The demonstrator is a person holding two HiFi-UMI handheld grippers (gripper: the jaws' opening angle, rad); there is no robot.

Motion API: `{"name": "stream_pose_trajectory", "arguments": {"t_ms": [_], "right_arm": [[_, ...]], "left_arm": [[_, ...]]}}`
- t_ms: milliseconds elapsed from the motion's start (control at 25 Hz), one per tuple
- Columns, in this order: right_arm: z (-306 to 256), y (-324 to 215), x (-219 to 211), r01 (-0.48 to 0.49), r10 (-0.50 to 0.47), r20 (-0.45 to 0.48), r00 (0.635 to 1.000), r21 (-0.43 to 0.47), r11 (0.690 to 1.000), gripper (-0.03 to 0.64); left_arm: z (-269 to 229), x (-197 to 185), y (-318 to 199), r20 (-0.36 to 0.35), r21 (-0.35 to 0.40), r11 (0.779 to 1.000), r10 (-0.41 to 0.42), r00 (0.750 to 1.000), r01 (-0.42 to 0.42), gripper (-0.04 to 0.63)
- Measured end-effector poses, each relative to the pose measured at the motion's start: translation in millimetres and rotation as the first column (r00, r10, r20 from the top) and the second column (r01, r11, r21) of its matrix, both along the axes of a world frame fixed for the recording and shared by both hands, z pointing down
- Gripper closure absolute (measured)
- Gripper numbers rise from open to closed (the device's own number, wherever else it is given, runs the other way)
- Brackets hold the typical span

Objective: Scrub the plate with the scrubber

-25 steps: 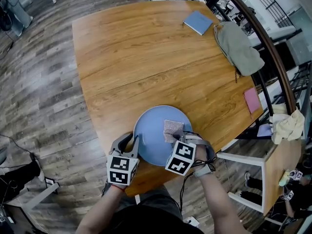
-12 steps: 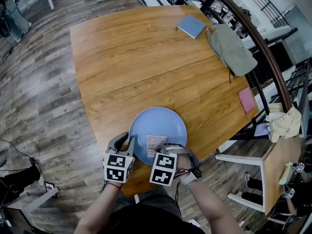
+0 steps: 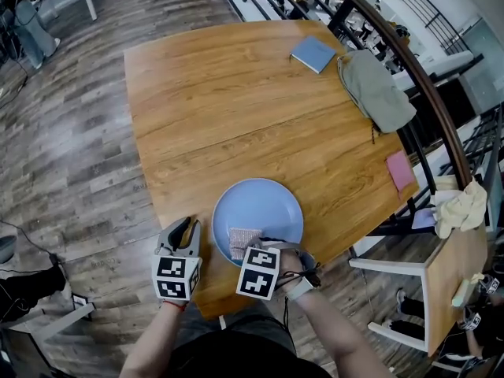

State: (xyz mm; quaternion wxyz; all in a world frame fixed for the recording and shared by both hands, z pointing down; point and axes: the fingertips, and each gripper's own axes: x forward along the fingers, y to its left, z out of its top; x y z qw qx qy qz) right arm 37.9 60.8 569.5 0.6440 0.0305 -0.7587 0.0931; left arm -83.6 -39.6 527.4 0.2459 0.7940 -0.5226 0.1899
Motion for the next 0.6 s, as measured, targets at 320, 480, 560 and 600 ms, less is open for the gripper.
{"name": "stream_pose_trajectory", "arguments": {"t_ms": [320,480,560,600], "right_arm": [[-14.3,15.1,-16.0,-0.074,0.089,0.120,0.989,-0.125,0.989,0.531],[-20.8,18.2,-21.3,-0.111,0.137,0.159,0.978,-0.164,0.980,0.531],[-22.6,17.9,-23.0,-0.126,0.158,0.180,0.971,-0.180,0.976,0.531],[-22.4,16.6,-23.1,-0.132,0.168,0.193,0.967,-0.185,0.974,0.531]], "left_arm": [[-3.7,-5.0,22.7,-0.001,0.003,1.000,-0.017,1.000,0.017,0.528],[-11.0,-7.6,26.8,0.000,0.017,0.999,-0.028,1.000,0.028,0.528],[-14.1,-10.6,29.7,0.000,0.024,0.999,-0.036,0.999,0.036,0.528],[-15.3,-12.4,31.1,0.001,0.027,0.999,-0.042,0.999,0.042,0.528]]}}
